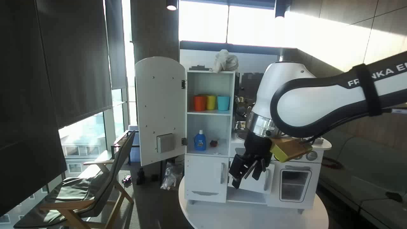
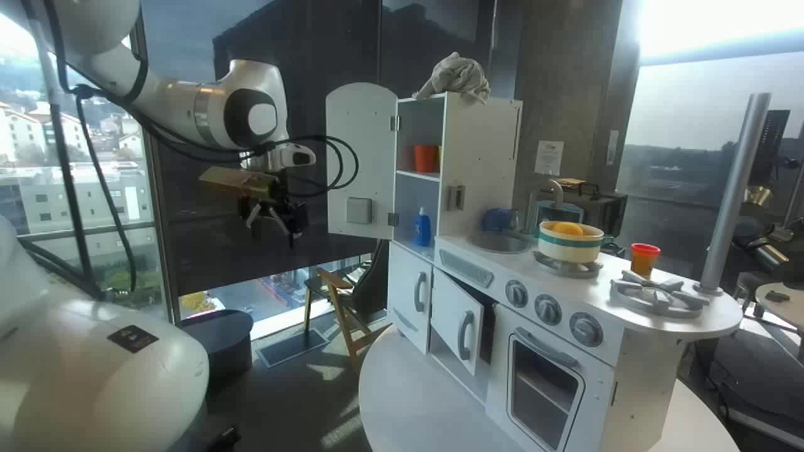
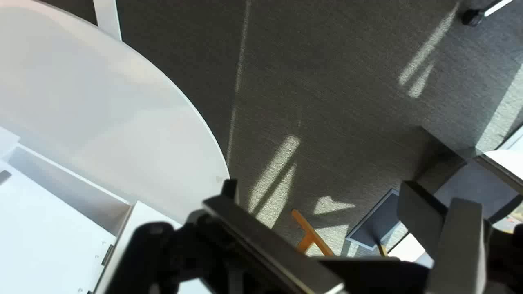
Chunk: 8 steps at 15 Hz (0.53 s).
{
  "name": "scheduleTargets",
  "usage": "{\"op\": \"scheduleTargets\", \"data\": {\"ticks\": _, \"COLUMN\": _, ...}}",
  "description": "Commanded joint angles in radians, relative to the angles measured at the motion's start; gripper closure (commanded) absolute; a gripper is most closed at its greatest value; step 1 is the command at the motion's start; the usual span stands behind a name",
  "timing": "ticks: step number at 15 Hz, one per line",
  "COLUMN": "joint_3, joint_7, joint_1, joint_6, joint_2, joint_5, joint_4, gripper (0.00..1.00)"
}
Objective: Use the white towel to wipe the counter
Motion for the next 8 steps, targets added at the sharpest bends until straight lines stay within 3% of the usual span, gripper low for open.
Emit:
{"op": "scheduleTargets", "data": {"ticks": 1, "joint_3": -0.007, "joint_7": 0.004, "joint_1": 0.007, "joint_6": -0.002, "joint_2": 0.000, "joint_5": -0.005, "joint_4": 0.004, "gripper": 0.00}}
{"op": "scheduleTargets", "data": {"ticks": 6, "joint_3": -0.006, "joint_7": 0.004, "joint_1": 0.007, "joint_6": -0.002, "joint_2": -0.003, "joint_5": -0.005, "joint_4": 0.007, "gripper": 0.00}}
{"op": "scheduleTargets", "data": {"ticks": 8, "joint_3": -0.003, "joint_7": 0.062, "joint_1": -0.020, "joint_6": 0.009, "joint_2": 0.032, "joint_5": -0.003, "joint_4": 0.059, "gripper": 0.00}}
